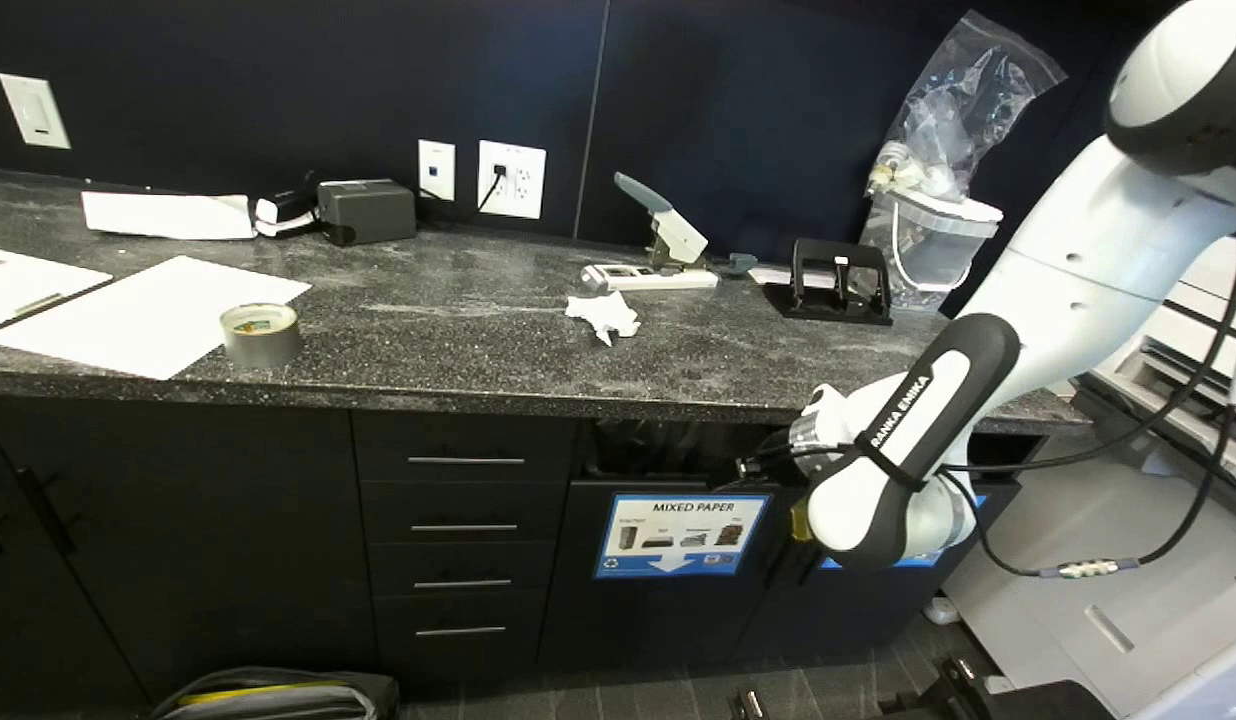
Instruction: Pick up the pieces of papers from the countertop and put them in the right bin.
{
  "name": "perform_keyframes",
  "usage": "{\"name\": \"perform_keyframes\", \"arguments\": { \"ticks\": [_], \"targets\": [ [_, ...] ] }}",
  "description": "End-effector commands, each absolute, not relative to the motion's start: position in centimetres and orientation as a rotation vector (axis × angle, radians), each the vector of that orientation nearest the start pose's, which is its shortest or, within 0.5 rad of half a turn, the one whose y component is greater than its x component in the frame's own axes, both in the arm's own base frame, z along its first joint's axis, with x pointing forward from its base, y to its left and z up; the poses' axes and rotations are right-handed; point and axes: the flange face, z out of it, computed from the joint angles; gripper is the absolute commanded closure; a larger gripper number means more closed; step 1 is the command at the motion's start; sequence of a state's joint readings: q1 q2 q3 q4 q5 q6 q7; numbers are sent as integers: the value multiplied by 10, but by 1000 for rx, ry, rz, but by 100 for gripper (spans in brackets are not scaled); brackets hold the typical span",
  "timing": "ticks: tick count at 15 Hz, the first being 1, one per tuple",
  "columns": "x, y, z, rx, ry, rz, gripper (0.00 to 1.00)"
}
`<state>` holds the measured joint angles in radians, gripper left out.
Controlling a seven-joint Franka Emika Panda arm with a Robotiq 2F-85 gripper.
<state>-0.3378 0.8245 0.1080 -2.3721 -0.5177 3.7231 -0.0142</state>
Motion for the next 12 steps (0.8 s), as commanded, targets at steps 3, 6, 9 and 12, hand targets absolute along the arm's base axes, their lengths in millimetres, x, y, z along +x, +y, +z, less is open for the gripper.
{"name": "perform_keyframes", "arguments": {
  "ticks": [3,6,9,12],
  "targets": [
    [395,1,122,-2901,-607,-450,0],
    [376,25,156,-2913,-751,-406,0],
    [399,39,201,-2949,-759,-550,0],
    [436,55,228,-2950,-754,-644,0]
  ]
}}
